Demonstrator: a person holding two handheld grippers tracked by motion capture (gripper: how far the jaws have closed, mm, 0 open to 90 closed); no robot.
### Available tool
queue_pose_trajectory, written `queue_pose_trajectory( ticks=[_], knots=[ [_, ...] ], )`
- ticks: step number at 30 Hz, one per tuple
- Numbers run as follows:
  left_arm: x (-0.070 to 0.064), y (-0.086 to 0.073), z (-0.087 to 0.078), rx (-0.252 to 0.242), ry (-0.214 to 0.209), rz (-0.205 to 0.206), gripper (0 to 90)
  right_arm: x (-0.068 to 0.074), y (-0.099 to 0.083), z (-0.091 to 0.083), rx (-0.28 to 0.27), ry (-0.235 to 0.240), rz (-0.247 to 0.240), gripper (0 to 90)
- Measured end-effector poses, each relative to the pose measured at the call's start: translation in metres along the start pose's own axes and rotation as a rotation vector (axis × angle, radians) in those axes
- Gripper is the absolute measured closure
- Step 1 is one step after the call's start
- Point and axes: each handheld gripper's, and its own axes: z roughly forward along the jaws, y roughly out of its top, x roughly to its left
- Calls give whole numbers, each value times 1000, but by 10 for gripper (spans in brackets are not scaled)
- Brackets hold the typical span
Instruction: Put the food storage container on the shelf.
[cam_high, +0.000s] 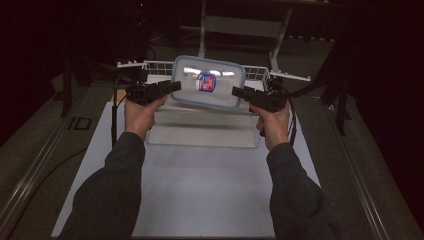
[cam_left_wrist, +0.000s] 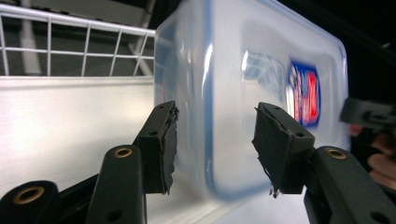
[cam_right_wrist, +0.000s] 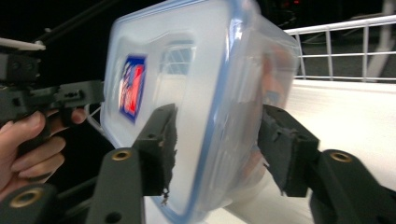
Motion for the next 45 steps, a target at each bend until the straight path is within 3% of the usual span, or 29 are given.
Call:
queue_pose_trajectory(
  ticks=[2,4,6,10,17,20,27,31,35,38,40,41,45],
  knots=[
    [2,-2,4,6,-16,-15,499,-2,0,1,-12,-29,17,492],
    [2,-2,3,-31,-31,-42,493,-4,1,3,-6,-58,17,457],
    [0,0,3,-32,-23,-34,509,-7,2,2,-24,-70,29,479],
    [-2,-1,1,-38,-5,-1,501,-6,5,0,-24,-144,11,463],
    [-6,1,-13,-53,17,67,489,7,7,-15,-37,-177,-119,462],
    [-9,1,-20,-53,34,102,478,13,8,-22,-18,-187,-178,457],
    [-22,-2,-43,-9,85,245,466,33,2,-39,90,-202,-364,431],
    [-33,-10,-58,16,105,341,452,43,-5,-50,122,-167,-403,417],
    [-37,-21,-73,4,38,329,446,50,-15,-61,121,-150,-417,405],
    [-37,-33,-85,-8,19,329,443,55,-27,-69,124,-149,-446,394],
    [-37,-39,-90,-9,23,336,442,57,-33,-72,126,-154,-461,388],
    [-37,-46,-95,-11,22,340,438,60,-46,-78,129,-167,-479,381],
    [-34,-69,-108,-19,46,361,428,60,-71,-84,150,-178,-504,359]
  ],
)
